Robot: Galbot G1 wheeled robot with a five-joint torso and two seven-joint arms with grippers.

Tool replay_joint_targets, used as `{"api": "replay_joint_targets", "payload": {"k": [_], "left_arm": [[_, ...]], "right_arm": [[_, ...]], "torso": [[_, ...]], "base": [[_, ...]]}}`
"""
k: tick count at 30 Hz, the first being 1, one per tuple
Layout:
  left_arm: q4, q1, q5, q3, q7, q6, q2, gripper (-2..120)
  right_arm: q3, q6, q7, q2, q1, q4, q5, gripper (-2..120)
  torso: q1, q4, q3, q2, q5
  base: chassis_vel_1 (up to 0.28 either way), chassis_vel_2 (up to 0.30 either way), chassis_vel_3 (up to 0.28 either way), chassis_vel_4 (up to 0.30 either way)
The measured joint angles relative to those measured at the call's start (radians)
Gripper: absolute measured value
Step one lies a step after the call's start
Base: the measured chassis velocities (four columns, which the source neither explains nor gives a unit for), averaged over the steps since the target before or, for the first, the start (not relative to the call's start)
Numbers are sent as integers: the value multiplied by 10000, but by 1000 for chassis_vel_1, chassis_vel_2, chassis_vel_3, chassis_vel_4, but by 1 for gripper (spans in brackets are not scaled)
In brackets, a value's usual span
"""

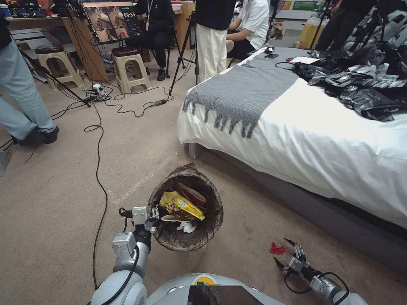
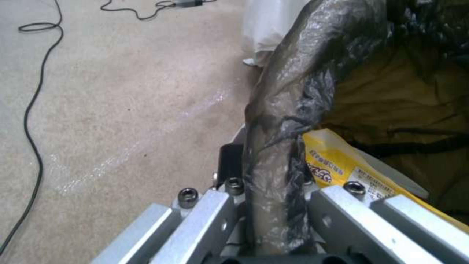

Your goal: Pick up the trash bin, then pick up the garbage from the floor and place it into the trash bin.

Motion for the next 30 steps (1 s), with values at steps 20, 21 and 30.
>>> {"api": "replay_joint_targets", "payload": {"k": [20, 21, 30], "left_arm": [[2, 33, 80, 27, 5, -12, -4, 0], [16, 31, 98, 43, 5, -12, -19, 0], [35, 46, 111, 10, 10, -21, -18, 0]], "right_arm": [[104, 450, -240, -121, 413, -1165, 741, 63], [78, 451, -245, -125, 435, -1164, 741, 60], [21, 496, -271, -164, 618, -1337, 728, 43]], "torso": [[0, -12, -1, 2, -31], [0, -13, -1, 2, -30], [0, -1, -1, 1, -17]], "base": [[0, 0, 0, 0], [0, 0, 0, 0], [0, 0, 0, 0]]}}
